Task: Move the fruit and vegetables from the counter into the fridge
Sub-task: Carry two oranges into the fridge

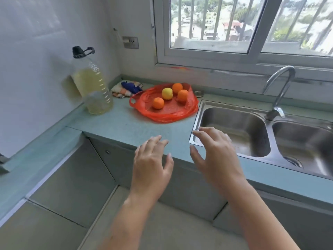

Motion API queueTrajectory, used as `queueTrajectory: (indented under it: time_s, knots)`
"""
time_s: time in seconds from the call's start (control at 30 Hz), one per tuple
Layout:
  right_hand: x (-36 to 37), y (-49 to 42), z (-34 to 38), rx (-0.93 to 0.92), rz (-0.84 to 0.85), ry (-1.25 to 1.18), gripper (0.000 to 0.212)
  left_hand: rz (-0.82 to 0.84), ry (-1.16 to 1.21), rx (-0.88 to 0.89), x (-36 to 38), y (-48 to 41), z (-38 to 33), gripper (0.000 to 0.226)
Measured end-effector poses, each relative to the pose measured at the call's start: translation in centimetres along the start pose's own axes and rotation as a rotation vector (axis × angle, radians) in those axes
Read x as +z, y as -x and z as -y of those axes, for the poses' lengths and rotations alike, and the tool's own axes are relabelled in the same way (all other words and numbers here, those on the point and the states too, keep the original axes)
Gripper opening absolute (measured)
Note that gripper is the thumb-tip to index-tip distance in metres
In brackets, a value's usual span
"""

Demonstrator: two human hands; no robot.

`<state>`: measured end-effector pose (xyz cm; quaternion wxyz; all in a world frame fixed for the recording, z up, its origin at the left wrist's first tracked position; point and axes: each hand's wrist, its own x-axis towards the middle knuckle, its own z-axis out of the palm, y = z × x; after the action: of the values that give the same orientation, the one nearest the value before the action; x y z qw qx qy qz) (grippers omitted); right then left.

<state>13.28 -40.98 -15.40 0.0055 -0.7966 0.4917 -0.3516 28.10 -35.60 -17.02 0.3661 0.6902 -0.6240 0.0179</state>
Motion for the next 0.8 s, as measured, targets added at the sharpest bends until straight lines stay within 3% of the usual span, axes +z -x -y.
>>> queueTrajectory:
  time_s: [0.1,0.43,0.8]
  knots:
    - [3.3,-3.3,0.8,-0.004,0.003,-0.002,0.042,0.011,0.014,-0.021,0.2,-3.5,3.2,0.037]
    - [11.2,-11.7,-1.2,0.011,0.054,0.021,0.034,0.092,0.127,-0.100,4.6,-12.1,9.8,0.044]
    - [21.9,-24.3,-7.5,0.097,0.120,-0.022,0.036,0.107,0.207,-0.121,13.3,-27.3,16.7,0.039]
